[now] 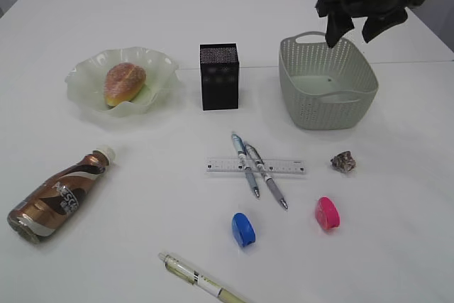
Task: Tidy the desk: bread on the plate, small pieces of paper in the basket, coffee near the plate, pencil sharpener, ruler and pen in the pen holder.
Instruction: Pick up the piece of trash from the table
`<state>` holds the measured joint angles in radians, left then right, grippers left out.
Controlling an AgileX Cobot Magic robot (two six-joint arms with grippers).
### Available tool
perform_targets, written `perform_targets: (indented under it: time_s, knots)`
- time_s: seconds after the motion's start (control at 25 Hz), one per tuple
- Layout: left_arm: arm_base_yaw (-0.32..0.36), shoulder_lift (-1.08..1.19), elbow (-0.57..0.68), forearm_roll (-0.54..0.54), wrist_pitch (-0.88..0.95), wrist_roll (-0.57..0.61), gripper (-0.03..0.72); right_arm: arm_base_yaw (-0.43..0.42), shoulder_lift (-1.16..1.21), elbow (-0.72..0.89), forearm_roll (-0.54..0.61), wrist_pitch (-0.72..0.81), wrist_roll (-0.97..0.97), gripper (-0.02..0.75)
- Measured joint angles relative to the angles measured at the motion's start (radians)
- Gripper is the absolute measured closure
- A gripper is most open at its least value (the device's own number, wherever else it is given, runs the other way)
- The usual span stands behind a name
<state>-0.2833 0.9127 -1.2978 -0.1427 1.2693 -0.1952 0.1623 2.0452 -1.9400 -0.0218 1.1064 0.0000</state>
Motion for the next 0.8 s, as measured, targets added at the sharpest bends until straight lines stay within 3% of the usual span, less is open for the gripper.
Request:
perform_targets:
  time_s: [0.28, 0.4, 0.64, 0.8]
  knots:
    - [0.0, 0.0, 0.0, 0.0, 0.0, -0.002, 0.183, 0.0, -0.129, 0.077, 0.022, -0.094, 0.0, 0.24]
    - [0.0, 0.0, 0.0, 0.0, 0.0, -0.002, 0.183, 0.0, -0.237, 0.243, 0.022, -0.226, 0.0, 0.244]
    - [0.0, 0.0, 0.0, 0.0, 0.0, -0.002, 0.183, 0.0, -0.487, 0.727, 0.033, -0.648, 0.0, 0.244]
    - [0.0, 0.0, 0.0, 0.0, 0.0, -0.002, 0.183, 0.0, -0.546, 0.934, 0.033, -0.771, 0.0, 0.245]
